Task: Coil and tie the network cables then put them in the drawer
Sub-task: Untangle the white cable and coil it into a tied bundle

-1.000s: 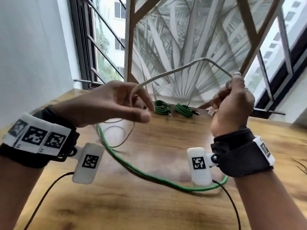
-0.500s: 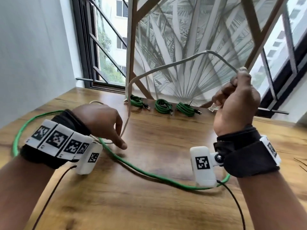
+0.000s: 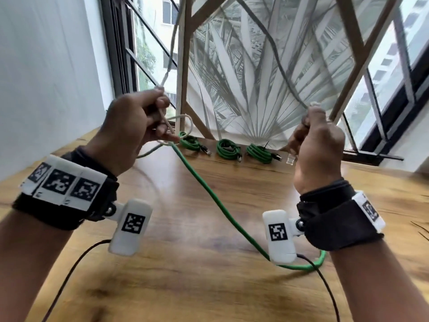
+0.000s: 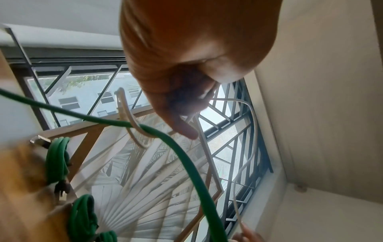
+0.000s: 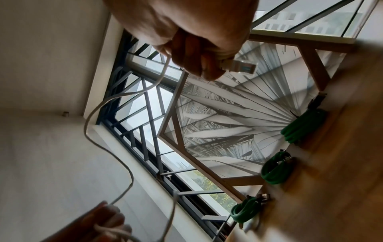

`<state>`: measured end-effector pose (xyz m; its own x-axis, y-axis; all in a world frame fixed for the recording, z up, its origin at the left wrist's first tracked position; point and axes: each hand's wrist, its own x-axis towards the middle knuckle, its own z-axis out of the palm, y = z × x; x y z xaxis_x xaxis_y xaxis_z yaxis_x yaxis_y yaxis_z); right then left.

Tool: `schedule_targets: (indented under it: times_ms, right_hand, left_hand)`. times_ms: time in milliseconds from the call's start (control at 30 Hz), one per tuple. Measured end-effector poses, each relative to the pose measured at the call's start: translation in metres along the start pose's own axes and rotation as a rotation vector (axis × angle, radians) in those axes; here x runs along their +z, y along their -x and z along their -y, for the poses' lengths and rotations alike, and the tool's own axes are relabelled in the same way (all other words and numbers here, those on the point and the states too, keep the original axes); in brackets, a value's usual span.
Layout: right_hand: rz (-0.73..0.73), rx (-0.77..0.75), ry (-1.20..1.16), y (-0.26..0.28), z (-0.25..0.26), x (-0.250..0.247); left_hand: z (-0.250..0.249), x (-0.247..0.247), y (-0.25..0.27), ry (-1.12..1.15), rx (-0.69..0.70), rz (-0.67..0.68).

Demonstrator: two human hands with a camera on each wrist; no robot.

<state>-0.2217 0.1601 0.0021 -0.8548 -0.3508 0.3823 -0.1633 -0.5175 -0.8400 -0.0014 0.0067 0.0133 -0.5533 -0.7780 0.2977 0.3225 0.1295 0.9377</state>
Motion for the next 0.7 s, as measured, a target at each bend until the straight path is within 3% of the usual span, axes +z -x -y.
schedule_targets:
  times_ms: [200,367,533,700]
  right_hand:
    - [0.185,0.064,0.151,0.009,-0.015,0.005]
    - [0.391,0.087,0.327,0.02,-0.016,0.005]
    - [0.656,0.203,0.372,0.04,-0.012,0.016]
    - [0.925,0.271,0.208,0.073,-0.02,0.033]
  left_hand:
    - [-0.002,-0.009,-0.007,0.498,-0.008,-0.044]
    - [-0.008,-0.023,-0.009,1.067,0.075,0.154]
    - [-0.01,-0.031,-0.011,1.255,0.096,0.173]
    - [-0.006,-0.02,-0.008,1.13,0.041,0.114]
